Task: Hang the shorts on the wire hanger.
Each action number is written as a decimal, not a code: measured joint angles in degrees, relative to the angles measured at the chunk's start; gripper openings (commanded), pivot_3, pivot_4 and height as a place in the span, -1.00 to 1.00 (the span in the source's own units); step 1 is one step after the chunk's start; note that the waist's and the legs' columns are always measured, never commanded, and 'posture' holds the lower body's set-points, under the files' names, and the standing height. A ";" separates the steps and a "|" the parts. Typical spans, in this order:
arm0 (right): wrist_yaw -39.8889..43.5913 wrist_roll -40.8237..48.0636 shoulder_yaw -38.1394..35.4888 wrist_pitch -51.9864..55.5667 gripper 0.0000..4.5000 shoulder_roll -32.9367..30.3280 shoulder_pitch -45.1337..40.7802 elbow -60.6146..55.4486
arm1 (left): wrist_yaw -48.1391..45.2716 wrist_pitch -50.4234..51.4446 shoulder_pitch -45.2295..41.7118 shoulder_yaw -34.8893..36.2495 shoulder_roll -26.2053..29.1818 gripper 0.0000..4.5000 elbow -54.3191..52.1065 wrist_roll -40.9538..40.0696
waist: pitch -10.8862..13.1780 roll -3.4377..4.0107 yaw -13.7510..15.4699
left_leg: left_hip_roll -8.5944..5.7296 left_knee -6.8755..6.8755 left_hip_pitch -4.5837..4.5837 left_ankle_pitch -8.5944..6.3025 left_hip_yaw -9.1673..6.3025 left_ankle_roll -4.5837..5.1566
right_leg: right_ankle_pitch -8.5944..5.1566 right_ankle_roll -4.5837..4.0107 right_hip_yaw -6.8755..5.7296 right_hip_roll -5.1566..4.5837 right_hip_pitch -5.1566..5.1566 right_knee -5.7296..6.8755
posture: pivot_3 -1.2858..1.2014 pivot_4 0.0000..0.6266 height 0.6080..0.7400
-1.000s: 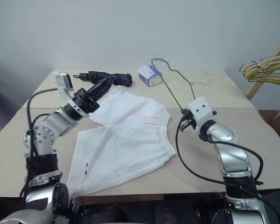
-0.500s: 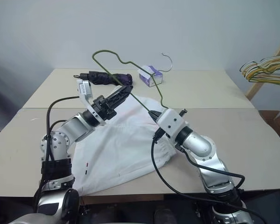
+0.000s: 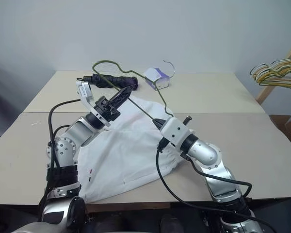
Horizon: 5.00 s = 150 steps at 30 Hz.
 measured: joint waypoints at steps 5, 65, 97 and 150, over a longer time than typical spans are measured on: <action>-0.61 -2.07 0.23 -0.22 -1.00 0.54 -0.24 0.84 | -1.46 -2.03 0.13 -1.45 0.23 -1.00 0.14 2.82 | 0.00 0.00 -0.02 | 0.00 0.00 0.00 0.00 0.00 0.00 | 0.00 0.00 -0.01 0.00 0.01 -0.01 | -0.05 -1.00 1.00; 34.46 49.37 -6.29 47.44 -0.99 -11.32 -21.80 10.74 | -53.81 -8.54 -4.50 1.55 17.49 -1.00 7.02 3.44 | 0.02 0.03 0.07 | 0.09 -0.01 -0.10 -0.01 -0.04 0.03 | 0.03 -0.03 -0.15 0.04 -0.01 -0.10 | -0.01 -1.00 1.00; 25.84 57.95 -27.31 69.99 -1.00 -33.85 10.27 22.13 | -44.92 -19.86 10.70 -14.88 28.38 0.99 4.31 37.17 | 0.05 0.08 0.39 | 0.07 -0.04 -0.06 -0.03 0.07 0.06 | 0.03 -0.03 -0.10 -0.04 0.02 -0.18 | -0.04 -1.00 1.00; 59.00 25.14 12.63 50.68 -1.00 -25.72 -26.74 64.60 | -44.28 -22.15 11.91 -18.01 27.05 0.99 3.71 41.56 | -0.05 0.37 0.93 | 0.03 0.07 -0.11 -0.05 0.07 0.08 | 0.04 0.00 -0.04 0.00 -0.06 -0.12 | 0.02 -1.00 1.00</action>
